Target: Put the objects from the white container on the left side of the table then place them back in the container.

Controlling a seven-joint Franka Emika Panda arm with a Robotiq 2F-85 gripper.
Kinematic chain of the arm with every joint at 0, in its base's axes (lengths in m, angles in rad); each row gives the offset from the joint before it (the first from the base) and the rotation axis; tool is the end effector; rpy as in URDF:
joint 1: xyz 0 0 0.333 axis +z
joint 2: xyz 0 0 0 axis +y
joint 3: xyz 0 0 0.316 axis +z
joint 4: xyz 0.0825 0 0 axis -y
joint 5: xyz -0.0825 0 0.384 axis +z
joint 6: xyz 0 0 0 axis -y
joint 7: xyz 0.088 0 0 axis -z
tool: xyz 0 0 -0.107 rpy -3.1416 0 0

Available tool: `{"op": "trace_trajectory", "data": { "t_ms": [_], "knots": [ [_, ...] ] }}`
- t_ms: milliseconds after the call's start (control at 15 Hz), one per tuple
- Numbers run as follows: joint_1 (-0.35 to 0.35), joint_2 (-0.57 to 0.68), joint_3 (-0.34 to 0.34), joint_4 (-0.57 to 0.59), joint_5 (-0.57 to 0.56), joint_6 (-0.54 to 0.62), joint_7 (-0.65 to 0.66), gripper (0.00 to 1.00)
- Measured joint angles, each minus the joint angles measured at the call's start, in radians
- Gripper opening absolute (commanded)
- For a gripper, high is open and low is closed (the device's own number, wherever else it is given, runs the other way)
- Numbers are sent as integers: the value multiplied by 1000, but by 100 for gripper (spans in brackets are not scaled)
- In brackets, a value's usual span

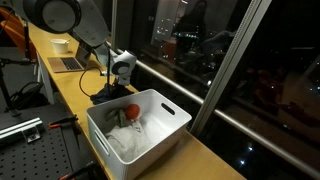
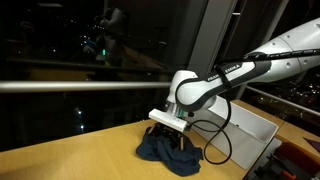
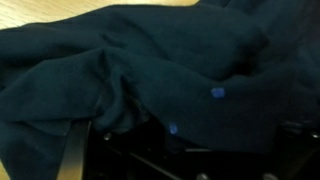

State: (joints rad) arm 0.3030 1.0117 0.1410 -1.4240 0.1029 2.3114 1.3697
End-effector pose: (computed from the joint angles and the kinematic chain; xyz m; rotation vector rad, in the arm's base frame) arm 0.6375 0.2881 0.0801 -2.6710 1.5624 0.3512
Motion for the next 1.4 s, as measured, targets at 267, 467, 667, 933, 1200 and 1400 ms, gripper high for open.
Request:
{"op": "trace_trajectory", "data": {
  "t_ms": [267,467,667,933,1200,1400],
  "knots": [
    [-6,-29,-3,-23,10,0,0,12],
    [-6,-79,-16,-59,10,0,0,4],
    [-7,-195,-54,-143,10,1,2,4],
    [-12,-403,-120,-302,2,2,18,4],
    [-14,-613,-176,-450,-63,1,79,4],
    [-37,-769,-199,-537,-146,-18,144,4]
  ]
}}
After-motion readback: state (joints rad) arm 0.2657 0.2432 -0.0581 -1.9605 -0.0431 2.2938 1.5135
